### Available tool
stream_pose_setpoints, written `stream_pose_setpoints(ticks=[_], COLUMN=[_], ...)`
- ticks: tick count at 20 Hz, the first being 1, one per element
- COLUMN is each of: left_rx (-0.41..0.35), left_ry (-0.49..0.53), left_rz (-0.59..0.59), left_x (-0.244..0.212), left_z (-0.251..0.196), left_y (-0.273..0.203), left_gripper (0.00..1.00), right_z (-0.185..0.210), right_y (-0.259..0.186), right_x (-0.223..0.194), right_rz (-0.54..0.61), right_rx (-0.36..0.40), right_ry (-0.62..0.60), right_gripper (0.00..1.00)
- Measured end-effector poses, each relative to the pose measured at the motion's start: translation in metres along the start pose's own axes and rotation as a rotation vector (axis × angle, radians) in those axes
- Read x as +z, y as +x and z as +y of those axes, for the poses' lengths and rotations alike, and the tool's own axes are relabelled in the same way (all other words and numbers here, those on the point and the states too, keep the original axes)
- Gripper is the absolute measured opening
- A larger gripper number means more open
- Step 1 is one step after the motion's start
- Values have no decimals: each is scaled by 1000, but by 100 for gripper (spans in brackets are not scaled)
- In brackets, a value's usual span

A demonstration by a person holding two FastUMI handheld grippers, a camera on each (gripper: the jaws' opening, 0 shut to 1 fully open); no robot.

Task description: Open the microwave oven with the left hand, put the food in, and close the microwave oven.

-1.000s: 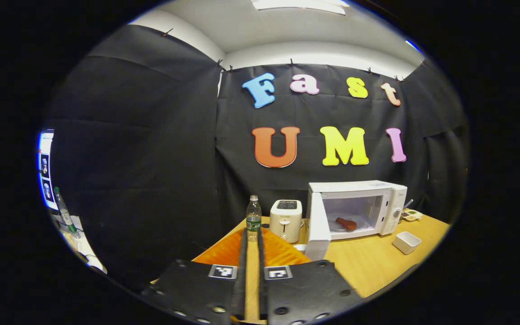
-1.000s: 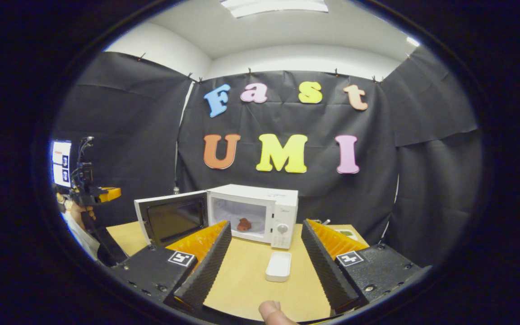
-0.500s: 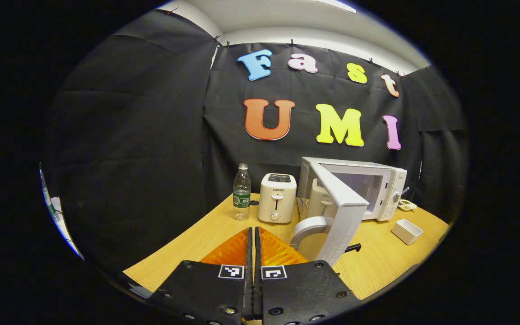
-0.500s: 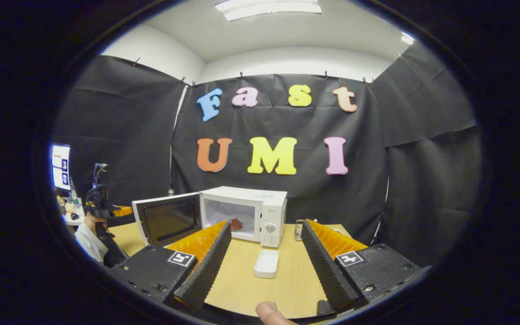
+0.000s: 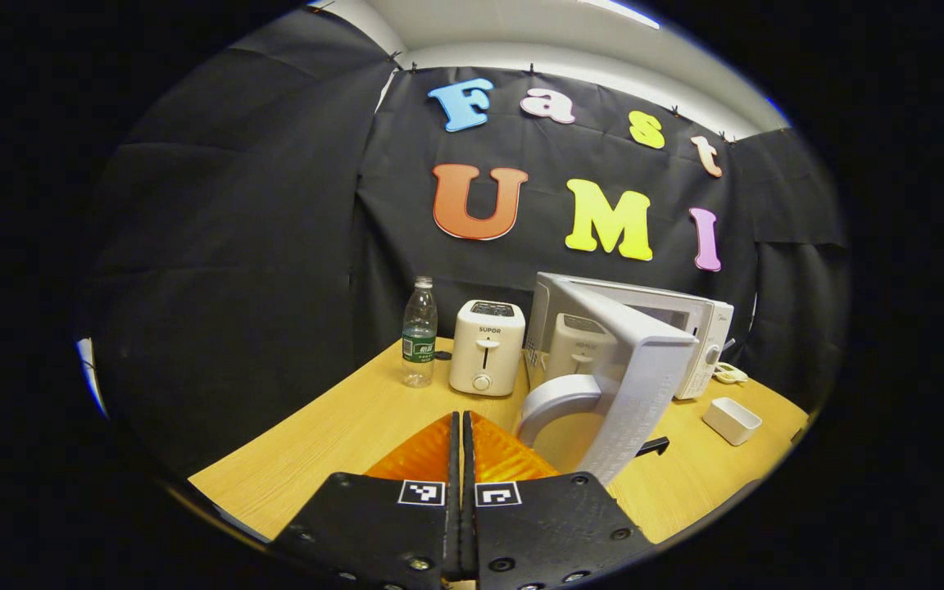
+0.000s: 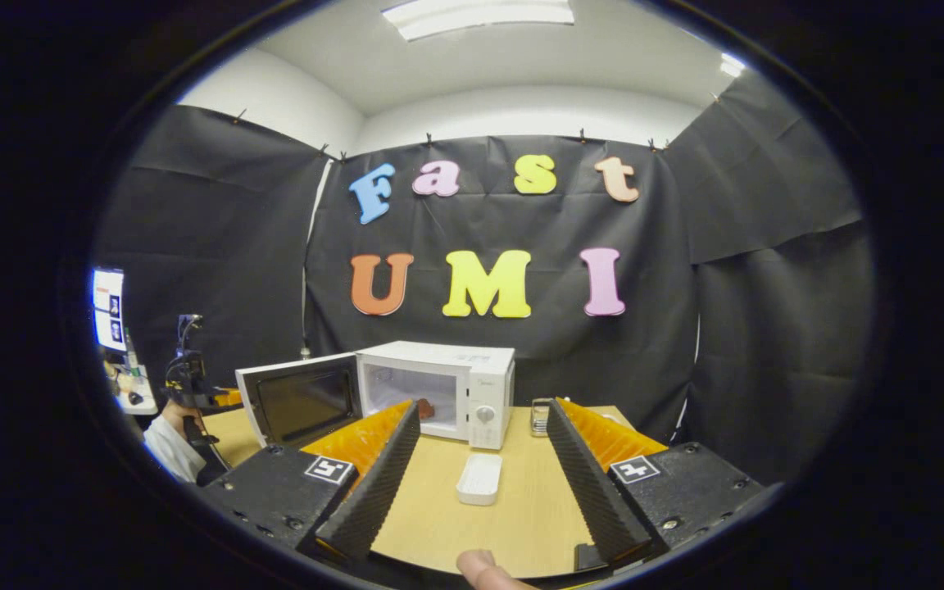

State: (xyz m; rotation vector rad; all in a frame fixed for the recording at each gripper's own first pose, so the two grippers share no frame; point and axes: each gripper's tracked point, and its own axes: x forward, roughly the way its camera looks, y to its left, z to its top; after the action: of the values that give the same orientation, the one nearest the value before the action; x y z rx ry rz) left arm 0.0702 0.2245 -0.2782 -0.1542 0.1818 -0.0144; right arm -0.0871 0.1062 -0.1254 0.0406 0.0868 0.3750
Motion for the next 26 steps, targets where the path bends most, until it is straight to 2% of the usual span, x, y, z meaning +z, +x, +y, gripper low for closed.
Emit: stream_pose_setpoints(ticks=[7,8,9,12,13,14,15,16,17,18,19,20,21,22,26], left_rx=[-124,-148,-169,-207,-218,-236,-253,-268,-284,-300,-317,-338,-358,-372,-432], left_ry=[47,52,55,64,68,70,72,72,72,68,68,74,86,91,95], left_rz=[-16,-16,-13,4,8,10,11,11,19,27,30,34,26,16,-5], left_x=[6,6,6,0,-2,-3,-4,-5,-8,-10,-11,-12,-12,-10,-6], left_z=[-55,-66,-76,-103,-111,-122,-132,-141,-149,-159,-168,-179,-188,-196,-236], left_y=[-9,-9,-9,-1,2,3,5,8,10,13,15,17,18,20,38], left_gripper=[0,10,0,0,0,10,0,0,10,0,0,0,0,0,0], right_z=[-10,-12,-15,-21,-21,-22,-25,-28,-33,-37,-41,-45,-48,-52,-64], right_y=[-5,-6,-6,-9,-11,-13,-13,-14,-15,-16,-15,-15,-16,-16,-18], right_x=[-2,-1,-1,-2,-1,-1,-1,1,1,2,1,1,-1,-1,-5], right_rz=[0,-2,-5,-7,-6,-5,-4,-7,-10,-14,-17,-18,-19,-20,-14], right_rx=[-17,-20,-26,-33,-27,-21,-19,-23,-29,-36,-45,-53,-59,-65,-85], right_ry=[7,4,4,5,13,21,29,36,39,40,41,39,34,31,31], right_gripper=[99,91,99,99,91,99,99,99,99,99,91,91,99,91,91])
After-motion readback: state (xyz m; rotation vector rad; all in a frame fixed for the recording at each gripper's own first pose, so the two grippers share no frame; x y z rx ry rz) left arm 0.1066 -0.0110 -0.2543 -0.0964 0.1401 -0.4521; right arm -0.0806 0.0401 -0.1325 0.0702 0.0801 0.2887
